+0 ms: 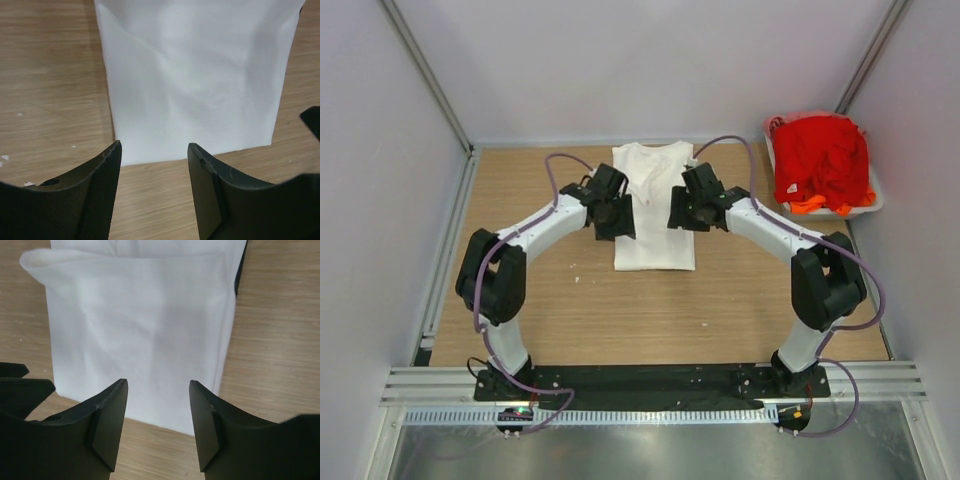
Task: Fold and stack the t-shirts
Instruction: Fold the tshirt
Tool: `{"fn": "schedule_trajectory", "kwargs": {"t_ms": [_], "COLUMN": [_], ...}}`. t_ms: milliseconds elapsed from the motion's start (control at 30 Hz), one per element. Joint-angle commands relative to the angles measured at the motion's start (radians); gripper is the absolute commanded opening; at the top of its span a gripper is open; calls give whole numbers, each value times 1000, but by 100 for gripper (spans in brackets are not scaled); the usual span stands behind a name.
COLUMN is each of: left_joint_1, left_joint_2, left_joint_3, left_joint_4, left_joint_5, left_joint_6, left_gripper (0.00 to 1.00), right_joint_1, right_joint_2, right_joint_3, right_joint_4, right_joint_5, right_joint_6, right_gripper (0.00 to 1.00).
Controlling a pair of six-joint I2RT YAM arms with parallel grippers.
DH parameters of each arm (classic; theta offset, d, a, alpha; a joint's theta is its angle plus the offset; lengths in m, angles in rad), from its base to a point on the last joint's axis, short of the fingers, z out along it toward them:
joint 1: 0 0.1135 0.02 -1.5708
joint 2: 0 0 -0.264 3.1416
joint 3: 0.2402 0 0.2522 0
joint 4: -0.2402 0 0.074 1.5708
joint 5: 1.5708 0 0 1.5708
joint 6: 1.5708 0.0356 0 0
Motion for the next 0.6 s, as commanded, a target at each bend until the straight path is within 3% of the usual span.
{"fn": "schedule_trajectory", "kwargs": {"t_ms": [0, 100, 300, 567], "left_joint_1": [-54, -81, -95, -95], "left_joint_2": [-35, -129, -223, -315], "left_joint_3": [-115, -272, -473, -559], "left_joint_4": [90, 159, 262, 326], "left_joint_5": [23, 23, 10, -22], "left_joint_6": [-40, -80, -88, -121], "left_gripper": [56, 57, 59, 61], "right_joint_1": [47, 70, 70, 64], "right_joint_2": [-9, -99, -181, -187], "right_joint_3": [-51, -165, -318, -421], "right_joint_4": [38, 47, 99, 148], "right_joint_5": [-52, 20, 26, 37], "right_joint_6": [10, 5, 7, 14], "right_gripper": [62, 75, 77, 78]}}
